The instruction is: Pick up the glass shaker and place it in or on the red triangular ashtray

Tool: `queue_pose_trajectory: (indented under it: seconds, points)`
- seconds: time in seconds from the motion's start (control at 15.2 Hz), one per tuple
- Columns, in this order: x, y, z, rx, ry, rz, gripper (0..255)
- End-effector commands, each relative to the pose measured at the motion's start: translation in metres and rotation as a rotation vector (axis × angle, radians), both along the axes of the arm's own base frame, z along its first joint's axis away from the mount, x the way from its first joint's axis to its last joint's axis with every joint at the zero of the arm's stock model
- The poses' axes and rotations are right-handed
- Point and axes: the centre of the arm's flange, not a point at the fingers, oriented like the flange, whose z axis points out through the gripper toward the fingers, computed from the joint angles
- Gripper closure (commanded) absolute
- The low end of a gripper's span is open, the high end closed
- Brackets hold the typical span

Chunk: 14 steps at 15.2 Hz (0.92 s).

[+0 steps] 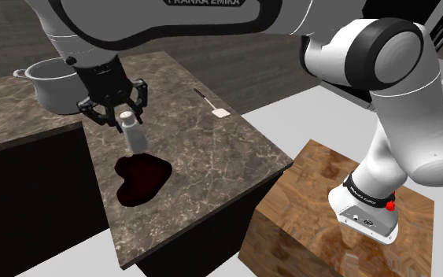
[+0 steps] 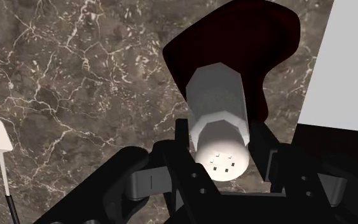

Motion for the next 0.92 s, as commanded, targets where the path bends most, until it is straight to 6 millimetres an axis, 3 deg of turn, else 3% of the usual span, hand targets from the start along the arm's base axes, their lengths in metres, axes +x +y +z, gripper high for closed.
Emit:
queue_pose_trajectory:
  seconds: [0.0,0.86]
  points:
    - [0.001,0.007,-0.005,-0.001,0.0,-0.004,255]
    - [0.001,0.007,-0.074,-0.001,0.0,-0.004,255]
